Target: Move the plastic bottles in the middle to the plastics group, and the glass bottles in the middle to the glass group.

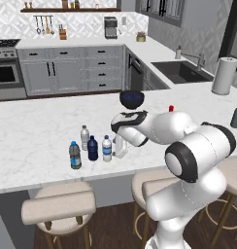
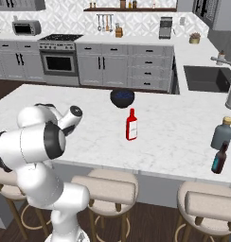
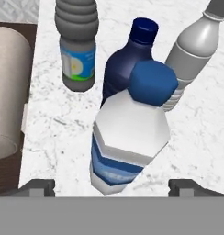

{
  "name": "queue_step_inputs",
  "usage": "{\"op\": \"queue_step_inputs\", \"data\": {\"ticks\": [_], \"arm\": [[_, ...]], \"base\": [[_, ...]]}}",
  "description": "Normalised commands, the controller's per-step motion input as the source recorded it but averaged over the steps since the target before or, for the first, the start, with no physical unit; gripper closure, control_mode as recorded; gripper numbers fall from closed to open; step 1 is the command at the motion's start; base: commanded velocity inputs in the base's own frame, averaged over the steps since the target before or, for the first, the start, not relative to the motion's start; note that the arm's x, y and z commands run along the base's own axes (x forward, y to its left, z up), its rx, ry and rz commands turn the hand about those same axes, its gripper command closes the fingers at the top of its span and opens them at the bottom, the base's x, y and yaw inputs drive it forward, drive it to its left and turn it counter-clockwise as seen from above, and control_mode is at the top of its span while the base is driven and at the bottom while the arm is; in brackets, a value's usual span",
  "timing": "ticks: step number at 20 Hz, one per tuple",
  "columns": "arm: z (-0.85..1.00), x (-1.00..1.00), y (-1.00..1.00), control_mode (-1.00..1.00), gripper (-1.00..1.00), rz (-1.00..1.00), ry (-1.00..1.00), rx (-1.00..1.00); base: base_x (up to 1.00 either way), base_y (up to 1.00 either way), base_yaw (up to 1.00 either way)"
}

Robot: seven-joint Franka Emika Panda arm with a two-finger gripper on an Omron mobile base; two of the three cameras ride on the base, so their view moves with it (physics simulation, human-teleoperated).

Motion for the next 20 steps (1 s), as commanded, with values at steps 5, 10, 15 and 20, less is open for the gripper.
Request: {"op": "queue_step_inputs", "data": {"ticks": [5, 10, 15, 20], "arm": [[0.34, -0.01, -0.40, -1.00, -1.00, -0.22, 0.14, 0.00], [0.39, -0.01, -0.51, -1.00, -1.00, -0.36, 0.19, 0.00], [0.42, 0.00, -0.50, -1.00, -1.00, -0.48, 0.33, 0.00], [0.39, -0.04, -0.59, -1.00, -1.00, -0.45, 0.25, 0.00]], "base": [[0.00, 0.00, 0.00], [0.00, 0.00, 0.00], [0.00, 0.00, 0.00], [0.00, 0.00, 0.00]]}}
